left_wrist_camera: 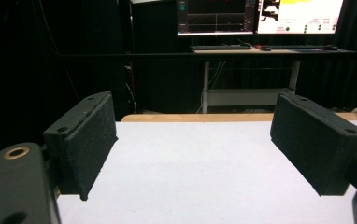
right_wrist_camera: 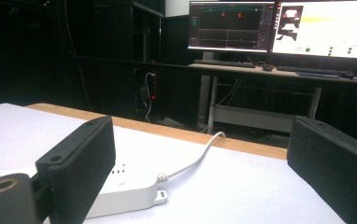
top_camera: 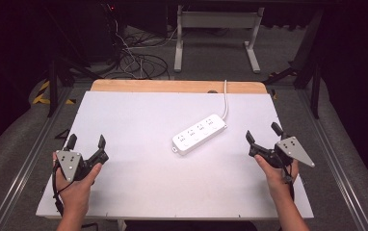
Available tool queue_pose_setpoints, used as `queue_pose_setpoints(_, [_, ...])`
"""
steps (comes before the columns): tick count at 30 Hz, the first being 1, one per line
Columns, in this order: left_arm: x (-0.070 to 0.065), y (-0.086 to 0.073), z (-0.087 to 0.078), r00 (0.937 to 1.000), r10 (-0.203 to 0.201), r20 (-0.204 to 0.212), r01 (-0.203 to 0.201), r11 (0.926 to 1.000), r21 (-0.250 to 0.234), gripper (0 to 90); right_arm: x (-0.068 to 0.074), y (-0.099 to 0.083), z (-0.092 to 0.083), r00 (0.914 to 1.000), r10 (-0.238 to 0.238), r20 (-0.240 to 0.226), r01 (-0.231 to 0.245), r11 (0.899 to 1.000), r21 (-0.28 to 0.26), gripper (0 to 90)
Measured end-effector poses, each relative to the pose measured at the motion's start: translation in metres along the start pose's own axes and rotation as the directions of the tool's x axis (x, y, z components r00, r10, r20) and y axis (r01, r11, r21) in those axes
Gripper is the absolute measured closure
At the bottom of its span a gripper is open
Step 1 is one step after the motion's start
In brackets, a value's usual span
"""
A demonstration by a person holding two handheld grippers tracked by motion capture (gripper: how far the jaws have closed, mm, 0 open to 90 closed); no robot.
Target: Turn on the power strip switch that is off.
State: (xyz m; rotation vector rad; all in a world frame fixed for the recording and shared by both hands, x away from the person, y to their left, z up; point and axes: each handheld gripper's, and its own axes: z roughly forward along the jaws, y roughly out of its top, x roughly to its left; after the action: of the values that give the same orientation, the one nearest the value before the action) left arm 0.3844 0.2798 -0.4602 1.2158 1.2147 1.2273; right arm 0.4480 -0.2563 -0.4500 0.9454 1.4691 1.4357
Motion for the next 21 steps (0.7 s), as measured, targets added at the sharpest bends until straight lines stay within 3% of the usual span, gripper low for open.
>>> queue_pose_setpoints(21, [-0.0006, 0.0000, 0.0002, 1.0000, 0.000, 0.004, 0.000, 1.0000, -0.001, 15.2, -0.0001, -0.0001, -0.0015, 1.0000, -0.009, 0.003, 0.009, 1.000, 0.008, 11.4])
